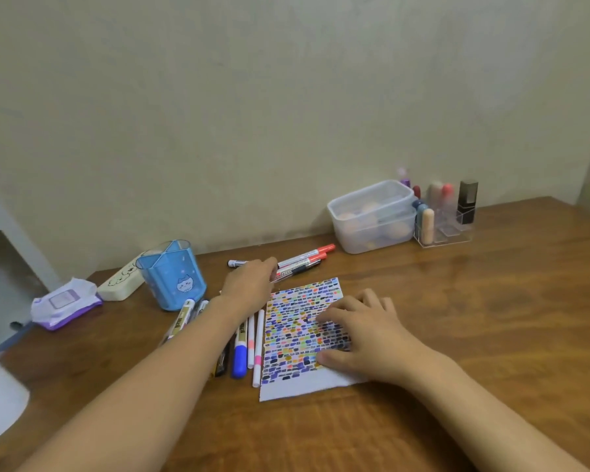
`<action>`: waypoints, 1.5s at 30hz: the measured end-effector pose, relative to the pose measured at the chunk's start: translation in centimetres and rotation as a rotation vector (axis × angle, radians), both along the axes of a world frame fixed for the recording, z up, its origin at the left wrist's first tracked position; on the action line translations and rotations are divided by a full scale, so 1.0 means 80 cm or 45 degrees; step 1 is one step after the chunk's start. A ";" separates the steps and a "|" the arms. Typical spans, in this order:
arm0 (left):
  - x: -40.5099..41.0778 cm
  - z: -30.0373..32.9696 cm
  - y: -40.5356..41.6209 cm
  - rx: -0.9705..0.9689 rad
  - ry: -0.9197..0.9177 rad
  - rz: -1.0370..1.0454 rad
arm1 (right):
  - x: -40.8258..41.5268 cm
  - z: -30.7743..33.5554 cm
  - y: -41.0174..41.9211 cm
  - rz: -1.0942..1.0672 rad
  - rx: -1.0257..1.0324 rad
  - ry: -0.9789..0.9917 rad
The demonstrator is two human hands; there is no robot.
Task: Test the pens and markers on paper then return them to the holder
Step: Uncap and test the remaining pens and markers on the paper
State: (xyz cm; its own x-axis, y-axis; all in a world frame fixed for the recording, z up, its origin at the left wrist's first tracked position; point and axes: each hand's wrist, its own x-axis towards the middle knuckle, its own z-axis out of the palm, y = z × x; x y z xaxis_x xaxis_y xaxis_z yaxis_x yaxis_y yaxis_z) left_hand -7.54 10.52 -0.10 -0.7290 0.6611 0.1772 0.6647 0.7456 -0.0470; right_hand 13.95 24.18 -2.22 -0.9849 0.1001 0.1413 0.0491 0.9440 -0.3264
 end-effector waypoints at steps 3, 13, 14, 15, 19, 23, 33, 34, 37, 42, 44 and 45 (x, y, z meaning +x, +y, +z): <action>0.003 0.000 -0.005 0.091 -0.002 -0.031 | -0.001 -0.002 0.001 -0.009 -0.003 -0.029; 0.066 0.040 -0.051 0.555 0.004 -0.240 | 0.002 0.005 -0.011 0.002 -0.143 0.220; 0.079 0.040 -0.055 0.591 -0.026 -0.256 | 0.002 0.006 -0.013 0.021 -0.215 0.261; 0.091 0.040 -0.059 0.625 -0.071 -0.274 | 0.002 0.005 -0.014 0.040 -0.279 0.303; 0.130 0.030 -0.066 0.716 -0.255 -0.400 | 0.000 -0.001 -0.015 0.056 -0.292 0.389; 0.145 0.025 -0.066 0.806 -0.372 -0.528 | -0.002 -0.002 -0.011 -0.013 -0.281 0.446; 0.122 -0.001 -0.094 0.607 -0.455 -0.512 | 0.002 0.017 -0.021 -0.165 -1.122 0.448; 0.124 -0.003 -0.094 0.598 -0.444 -0.528 | 0.002 0.018 -0.026 -0.142 -1.217 0.391; 0.129 -0.008 -0.092 0.540 -0.401 -0.580 | 0.002 0.015 -0.035 -0.071 -1.317 0.303; 0.123 -0.010 -0.093 0.571 -0.367 -0.615 | 0.001 0.014 -0.044 -0.017 -1.332 0.222; 0.123 -0.009 -0.092 0.586 -0.376 -0.639 | 0.003 0.014 -0.044 -0.007 -1.366 0.232; 0.123 -0.010 -0.091 0.584 -0.371 -0.656 | 0.004 0.013 -0.044 -0.003 -1.383 0.248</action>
